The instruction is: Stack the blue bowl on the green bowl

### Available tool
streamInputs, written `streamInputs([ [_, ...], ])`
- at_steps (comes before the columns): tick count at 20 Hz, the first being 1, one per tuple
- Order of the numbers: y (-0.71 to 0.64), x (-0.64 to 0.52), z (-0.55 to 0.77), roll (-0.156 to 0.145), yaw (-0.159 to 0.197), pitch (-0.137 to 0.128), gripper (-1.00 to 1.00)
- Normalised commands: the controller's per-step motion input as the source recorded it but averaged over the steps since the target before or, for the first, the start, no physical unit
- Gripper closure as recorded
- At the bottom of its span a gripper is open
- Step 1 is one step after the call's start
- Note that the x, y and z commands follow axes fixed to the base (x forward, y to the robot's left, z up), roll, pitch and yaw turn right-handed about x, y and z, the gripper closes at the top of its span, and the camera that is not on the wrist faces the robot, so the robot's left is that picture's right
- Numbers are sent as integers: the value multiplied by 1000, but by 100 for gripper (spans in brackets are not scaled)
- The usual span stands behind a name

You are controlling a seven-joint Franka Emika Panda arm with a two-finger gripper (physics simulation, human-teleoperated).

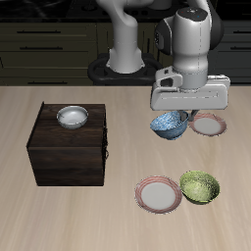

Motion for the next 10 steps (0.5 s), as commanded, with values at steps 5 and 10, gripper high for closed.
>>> streamInputs([
  [5, 27, 356, 211, -37, -11, -17, 100],
  [10, 127, 330, 36, -11, 1, 10, 100],
])
